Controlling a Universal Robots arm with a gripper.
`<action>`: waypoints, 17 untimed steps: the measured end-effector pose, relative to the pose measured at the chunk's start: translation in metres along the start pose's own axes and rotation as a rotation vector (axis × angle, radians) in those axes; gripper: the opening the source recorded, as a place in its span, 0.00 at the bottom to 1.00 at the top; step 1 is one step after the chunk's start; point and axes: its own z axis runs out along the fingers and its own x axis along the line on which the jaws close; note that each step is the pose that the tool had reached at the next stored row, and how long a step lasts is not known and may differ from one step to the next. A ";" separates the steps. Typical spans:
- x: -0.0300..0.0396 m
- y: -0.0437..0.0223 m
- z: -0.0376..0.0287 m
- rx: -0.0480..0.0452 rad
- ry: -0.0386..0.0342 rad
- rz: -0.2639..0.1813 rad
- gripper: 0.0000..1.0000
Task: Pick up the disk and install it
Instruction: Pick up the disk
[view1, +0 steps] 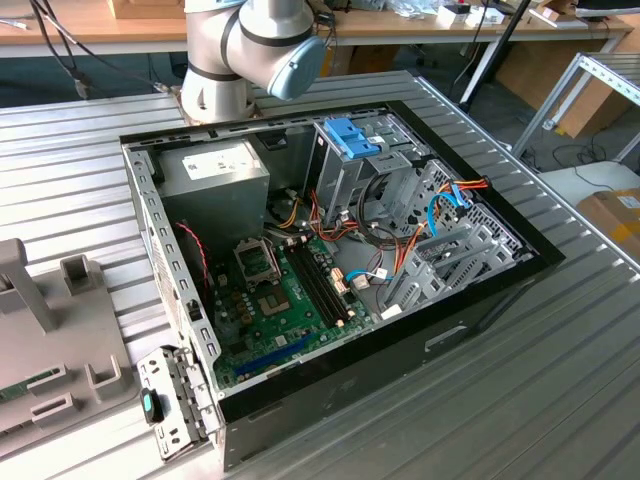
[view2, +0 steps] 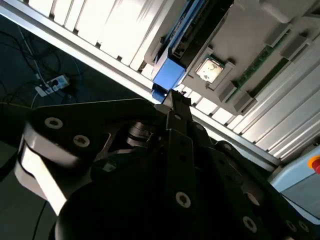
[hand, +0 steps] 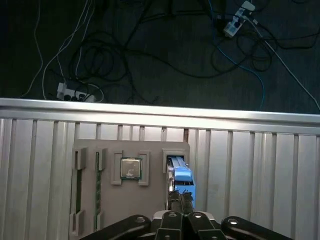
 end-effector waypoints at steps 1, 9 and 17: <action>0.0002 -0.0036 0.0020 0.0127 -0.0050 -0.001 0.11; -0.0018 -0.0115 0.0026 0.0128 -0.0050 -0.005 0.11; -0.0026 -0.0115 0.0026 0.0126 -0.0050 -0.005 0.24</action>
